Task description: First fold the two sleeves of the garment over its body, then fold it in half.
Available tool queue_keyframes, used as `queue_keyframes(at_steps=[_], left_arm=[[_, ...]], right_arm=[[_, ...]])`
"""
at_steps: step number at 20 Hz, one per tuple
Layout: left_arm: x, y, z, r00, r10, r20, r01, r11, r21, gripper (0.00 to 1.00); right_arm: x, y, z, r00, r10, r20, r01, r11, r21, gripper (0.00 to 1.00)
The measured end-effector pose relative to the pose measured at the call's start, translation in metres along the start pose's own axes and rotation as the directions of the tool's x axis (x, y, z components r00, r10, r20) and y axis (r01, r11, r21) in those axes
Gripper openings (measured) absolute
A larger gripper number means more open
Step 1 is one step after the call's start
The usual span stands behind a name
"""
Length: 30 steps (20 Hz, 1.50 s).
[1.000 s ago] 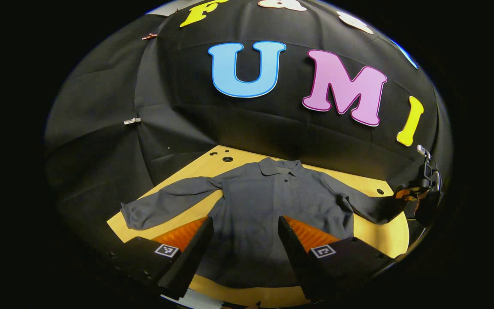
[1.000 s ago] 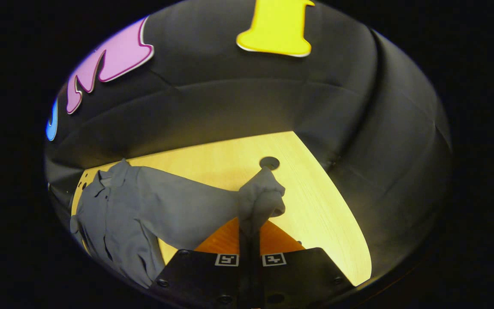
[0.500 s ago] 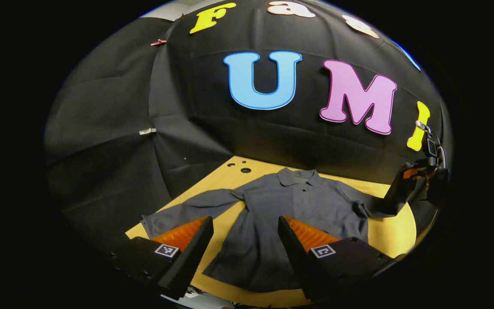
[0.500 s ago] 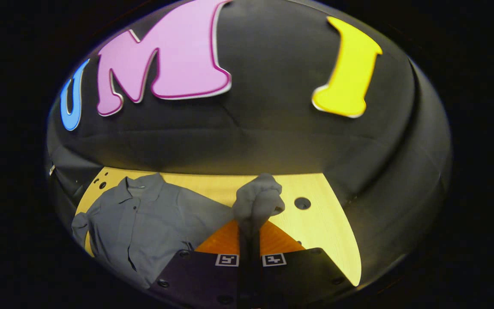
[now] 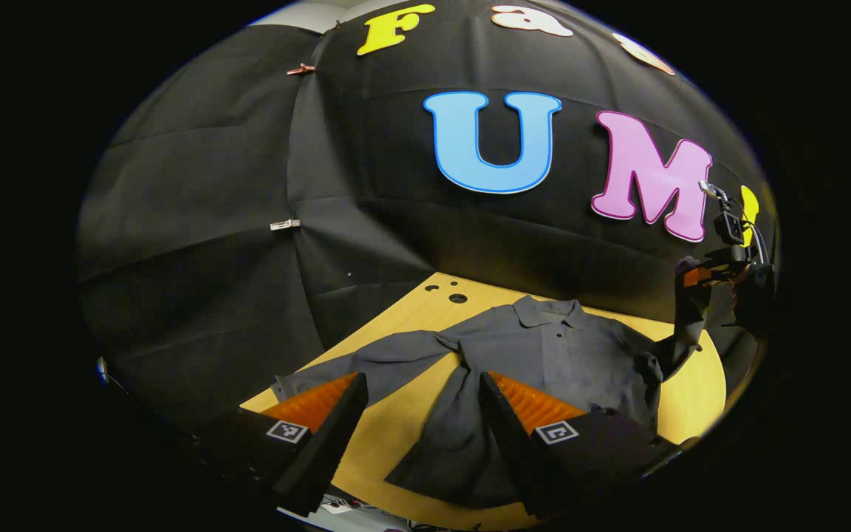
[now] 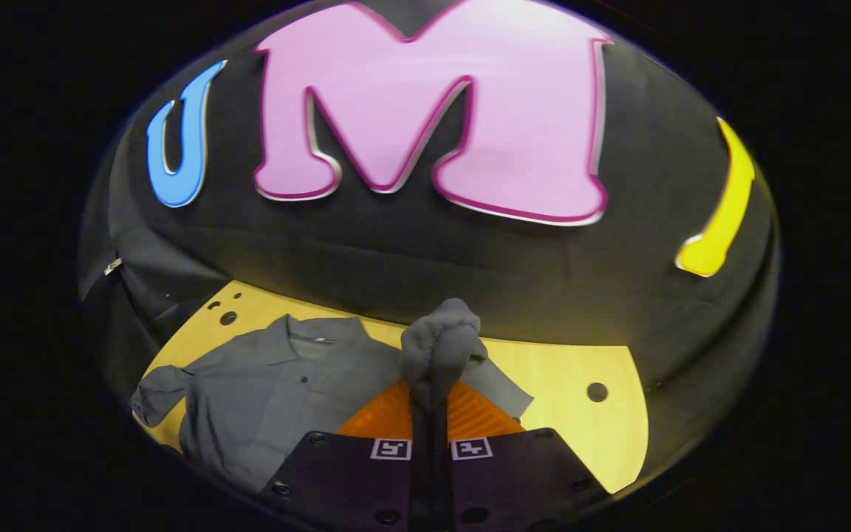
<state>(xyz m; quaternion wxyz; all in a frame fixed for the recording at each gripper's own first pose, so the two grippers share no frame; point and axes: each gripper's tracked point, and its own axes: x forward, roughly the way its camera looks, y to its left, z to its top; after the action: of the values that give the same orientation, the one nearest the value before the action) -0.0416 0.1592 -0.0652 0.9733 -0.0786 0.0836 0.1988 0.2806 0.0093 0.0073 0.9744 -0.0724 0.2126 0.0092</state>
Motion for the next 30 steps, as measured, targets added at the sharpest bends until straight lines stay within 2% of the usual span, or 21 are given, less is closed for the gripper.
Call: queue_keyframes(at_steps=[7,14,18,25,29,30], left_arm=[[0.004,0.039,-0.019,0.996,0.066,-0.059,-0.068,0.997,-0.038,0.96],[0.006,0.076,-0.039,0.984,0.127,-0.126,-0.136,0.988,-0.067,0.96],[0.010,0.085,-0.056,0.973,0.144,-0.182,-0.162,0.983,-0.090,0.96],[0.016,0.090,-0.066,0.969,0.143,-0.201,-0.169,0.979,-0.118,0.96],[0.017,0.080,-0.080,0.970,0.080,-0.230,-0.114,0.984,-0.137,0.96],[0.017,0.082,-0.082,0.969,0.080,-0.235,-0.114,0.984,-0.136,0.96]], right_arm=[[0.032,0.135,-0.008,0.985,0.159,-0.060,-0.163,0.984,-0.074,0.05],[0.063,0.241,-0.040,0.951,0.270,-0.151,-0.287,0.952,-0.105,0.05],[0.081,0.289,-0.068,0.930,0.301,-0.211,-0.332,0.935,-0.128,0.05],[0.105,0.357,-0.108,0.905,0.328,-0.270,-0.373,0.918,-0.134,0.07],[0.105,0.377,-0.127,0.890,0.327,-0.317,-0.380,0.917,-0.119,0.24],[0.101,0.384,-0.126,0.880,0.351,-0.319,-0.400,0.911,-0.103,0.40]])
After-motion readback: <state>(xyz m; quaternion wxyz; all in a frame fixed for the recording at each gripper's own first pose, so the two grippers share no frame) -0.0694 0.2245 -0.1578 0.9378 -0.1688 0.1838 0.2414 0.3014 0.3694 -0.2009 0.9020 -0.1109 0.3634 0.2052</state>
